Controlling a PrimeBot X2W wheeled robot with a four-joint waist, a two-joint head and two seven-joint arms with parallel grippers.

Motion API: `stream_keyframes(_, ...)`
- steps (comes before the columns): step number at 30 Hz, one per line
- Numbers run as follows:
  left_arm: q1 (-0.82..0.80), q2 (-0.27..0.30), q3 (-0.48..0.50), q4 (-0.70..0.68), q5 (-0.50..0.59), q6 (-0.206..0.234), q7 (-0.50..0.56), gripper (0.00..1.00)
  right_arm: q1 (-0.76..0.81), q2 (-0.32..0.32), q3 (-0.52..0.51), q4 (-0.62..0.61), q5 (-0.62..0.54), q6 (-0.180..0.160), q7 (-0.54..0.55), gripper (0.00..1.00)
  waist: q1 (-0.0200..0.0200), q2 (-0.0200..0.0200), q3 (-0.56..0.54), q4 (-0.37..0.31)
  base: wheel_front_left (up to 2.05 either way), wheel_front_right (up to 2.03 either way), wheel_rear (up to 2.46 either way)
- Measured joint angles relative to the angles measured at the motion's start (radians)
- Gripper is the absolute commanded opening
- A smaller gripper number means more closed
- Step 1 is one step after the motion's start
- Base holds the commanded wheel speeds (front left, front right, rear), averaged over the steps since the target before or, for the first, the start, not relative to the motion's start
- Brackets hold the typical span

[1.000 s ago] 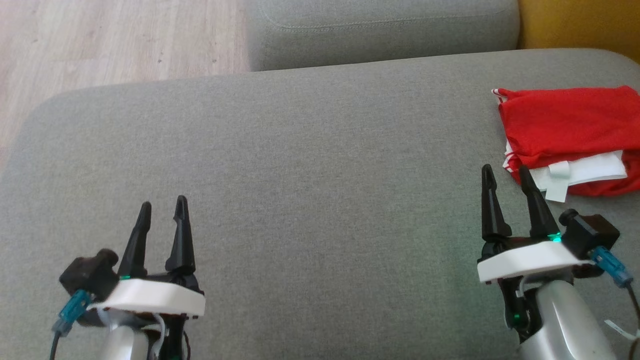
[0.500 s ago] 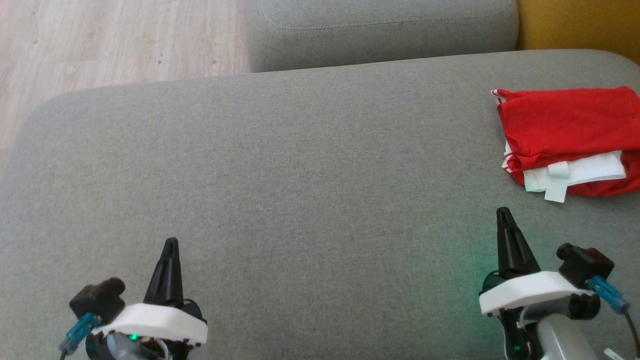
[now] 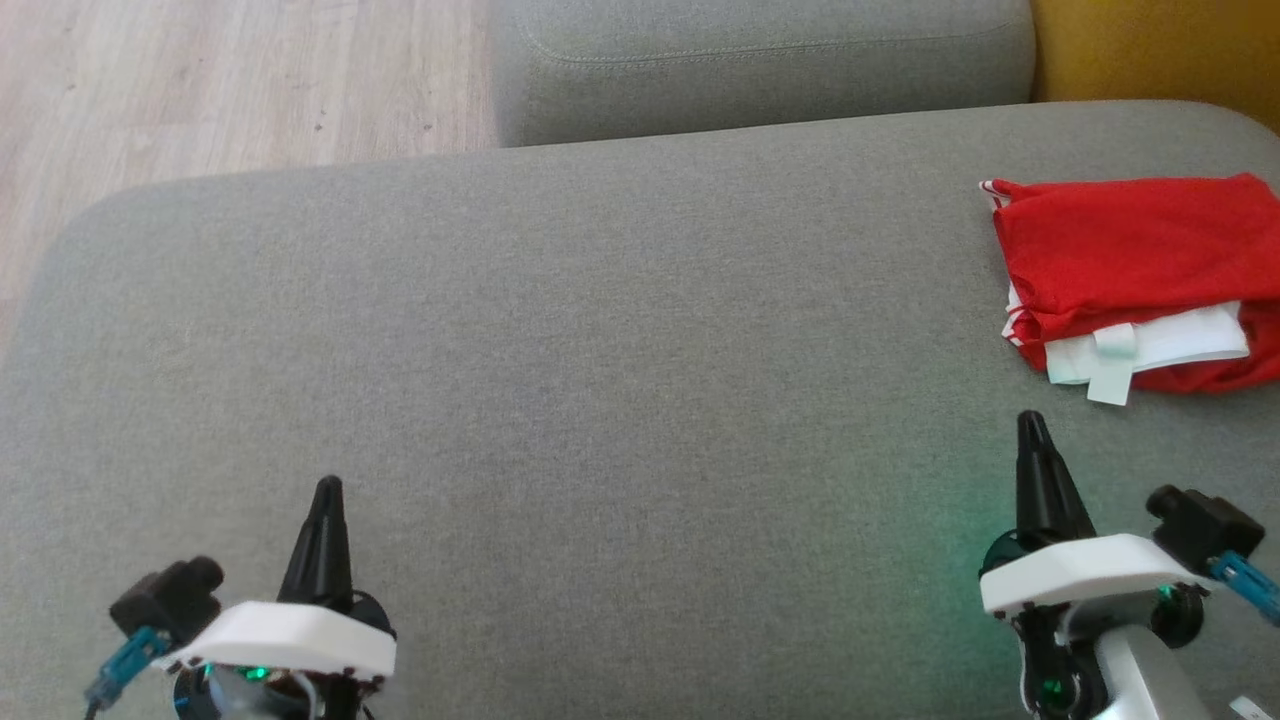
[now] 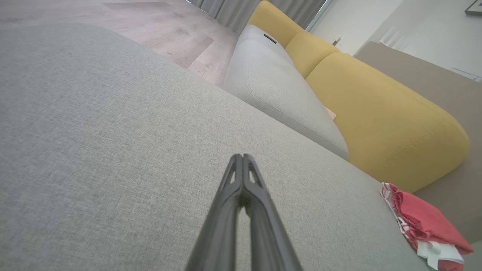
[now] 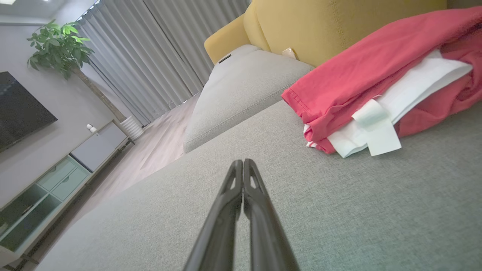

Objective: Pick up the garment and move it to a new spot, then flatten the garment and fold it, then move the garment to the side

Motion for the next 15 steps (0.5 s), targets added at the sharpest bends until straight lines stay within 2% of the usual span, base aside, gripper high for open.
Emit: stream_keyframes(15, -0.016, 0.000, 0.017, 0.000, -0.146, -0.006, 0.043, 0.00, 0.000, 0.000, -0.020, -0.016, 0.155, 0.000, 0.044, 0.00, 0.0000, 0.0000, -0.003, -0.002, 0.00, 0.00, 0.00)
